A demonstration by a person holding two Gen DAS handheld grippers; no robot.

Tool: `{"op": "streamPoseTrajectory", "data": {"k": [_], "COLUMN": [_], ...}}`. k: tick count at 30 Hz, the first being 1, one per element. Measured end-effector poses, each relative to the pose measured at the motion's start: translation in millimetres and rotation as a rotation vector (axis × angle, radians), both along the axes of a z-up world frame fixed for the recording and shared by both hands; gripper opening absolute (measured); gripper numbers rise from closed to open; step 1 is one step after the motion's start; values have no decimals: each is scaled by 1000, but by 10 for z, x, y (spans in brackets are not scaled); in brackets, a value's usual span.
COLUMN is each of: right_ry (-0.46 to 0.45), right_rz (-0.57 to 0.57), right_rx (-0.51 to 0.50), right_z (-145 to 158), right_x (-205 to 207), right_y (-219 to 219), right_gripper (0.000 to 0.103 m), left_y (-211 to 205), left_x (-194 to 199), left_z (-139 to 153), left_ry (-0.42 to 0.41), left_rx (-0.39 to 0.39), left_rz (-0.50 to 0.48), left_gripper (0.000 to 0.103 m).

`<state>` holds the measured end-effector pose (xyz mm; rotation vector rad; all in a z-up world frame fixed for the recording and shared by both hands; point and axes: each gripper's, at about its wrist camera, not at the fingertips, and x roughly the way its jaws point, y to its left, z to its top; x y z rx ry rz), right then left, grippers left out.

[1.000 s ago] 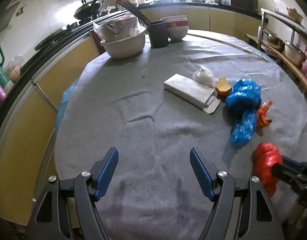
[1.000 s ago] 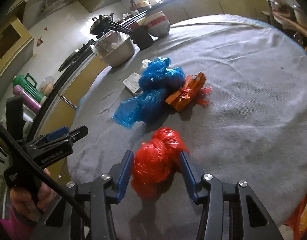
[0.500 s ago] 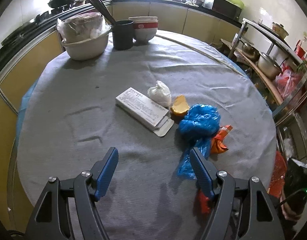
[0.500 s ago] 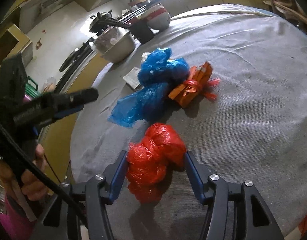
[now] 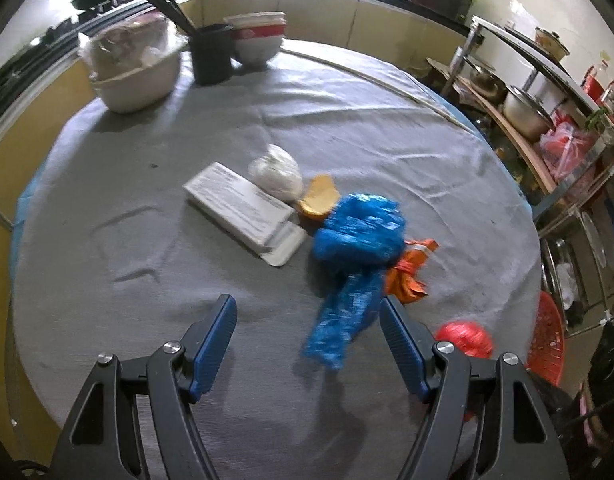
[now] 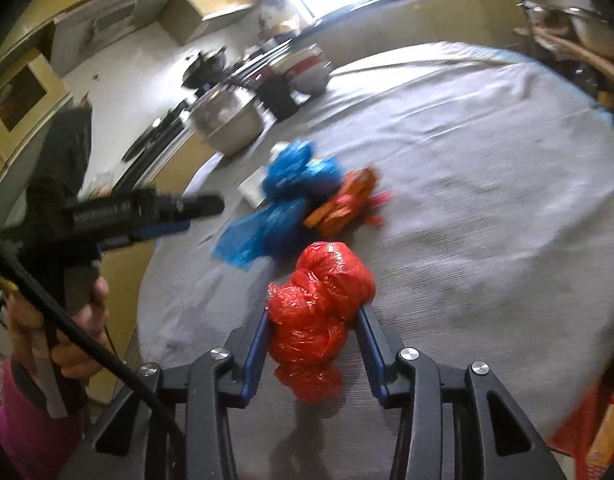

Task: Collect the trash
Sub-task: 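Grasp the red plastic bag with the right tool while the left tool grasps the blue bag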

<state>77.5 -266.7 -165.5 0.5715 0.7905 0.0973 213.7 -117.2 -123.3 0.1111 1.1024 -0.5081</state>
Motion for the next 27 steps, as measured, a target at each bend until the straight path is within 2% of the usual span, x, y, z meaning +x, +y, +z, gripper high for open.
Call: {"op": "streamPoseTrajectory", "data": {"k": [9, 11, 12, 13, 16, 19, 27], "right_ry": [-42, -48, -48, -49, -56, -68, -95], "right_rz": [-125, -135, -136, -136, -129, -119, -112], "right_rx": [27, 31, 33, 35, 35, 31, 10], "right_z": [127, 134, 134, 135, 148, 175, 278], "right_x": [-271, -300, -304, -310, -316, -337, -371], "right_y": [-467, -508, -509, -509, -494, -458, -365], "right_gripper": [45, 45, 45, 45, 45, 45, 45], "left_y": [-319, -325, -330, -332, -316, -259, 34], "left_x": [-37, -24, -11, -6, -38, -85, -341], "left_z": [-277, -338, -373, -405, -405, -358, -68], "left_ry": [6, 19, 33, 48, 25, 13, -84], "left_rx": [-15, -32, -37, -41, -55, -64, -74], "left_rz": [-33, -29, -33, -38, -40, -35, -3], "left_gripper": [73, 56, 38, 31, 23, 20, 19]}}
